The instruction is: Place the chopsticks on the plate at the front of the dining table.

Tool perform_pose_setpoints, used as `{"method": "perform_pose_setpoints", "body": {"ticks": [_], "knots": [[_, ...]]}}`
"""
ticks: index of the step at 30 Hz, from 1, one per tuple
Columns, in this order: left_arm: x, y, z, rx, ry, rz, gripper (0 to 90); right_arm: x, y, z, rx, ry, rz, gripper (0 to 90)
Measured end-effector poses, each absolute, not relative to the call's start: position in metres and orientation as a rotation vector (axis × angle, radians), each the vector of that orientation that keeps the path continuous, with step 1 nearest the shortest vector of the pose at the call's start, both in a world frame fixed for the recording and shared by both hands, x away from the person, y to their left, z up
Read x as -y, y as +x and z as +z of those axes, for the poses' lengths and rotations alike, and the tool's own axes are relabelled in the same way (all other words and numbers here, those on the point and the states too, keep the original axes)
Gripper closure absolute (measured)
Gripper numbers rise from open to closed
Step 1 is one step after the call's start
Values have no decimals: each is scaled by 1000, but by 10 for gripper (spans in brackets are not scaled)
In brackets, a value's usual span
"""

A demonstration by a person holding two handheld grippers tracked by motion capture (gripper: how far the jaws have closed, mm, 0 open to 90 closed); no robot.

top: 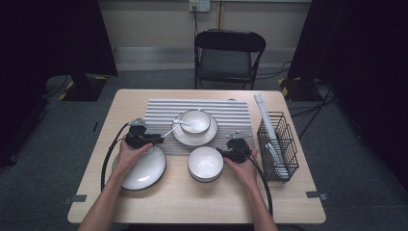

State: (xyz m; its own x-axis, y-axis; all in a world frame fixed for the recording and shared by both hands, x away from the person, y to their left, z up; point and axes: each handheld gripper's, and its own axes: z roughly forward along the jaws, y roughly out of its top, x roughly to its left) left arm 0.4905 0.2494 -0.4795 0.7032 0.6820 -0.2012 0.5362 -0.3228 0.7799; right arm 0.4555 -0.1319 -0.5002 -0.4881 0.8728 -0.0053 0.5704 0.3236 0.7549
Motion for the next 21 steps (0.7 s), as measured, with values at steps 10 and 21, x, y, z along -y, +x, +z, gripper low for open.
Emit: {"method": "perform_pose_setpoints", "body": {"ticks": [10,21], "knots": [[-236,493,-479,-940,2023,218,848,132,456,-500,-2182,1276,991,292],[-224,498,-478,-925,2051,209,828,132,456,-500,-2182,1276,992,293]]}}
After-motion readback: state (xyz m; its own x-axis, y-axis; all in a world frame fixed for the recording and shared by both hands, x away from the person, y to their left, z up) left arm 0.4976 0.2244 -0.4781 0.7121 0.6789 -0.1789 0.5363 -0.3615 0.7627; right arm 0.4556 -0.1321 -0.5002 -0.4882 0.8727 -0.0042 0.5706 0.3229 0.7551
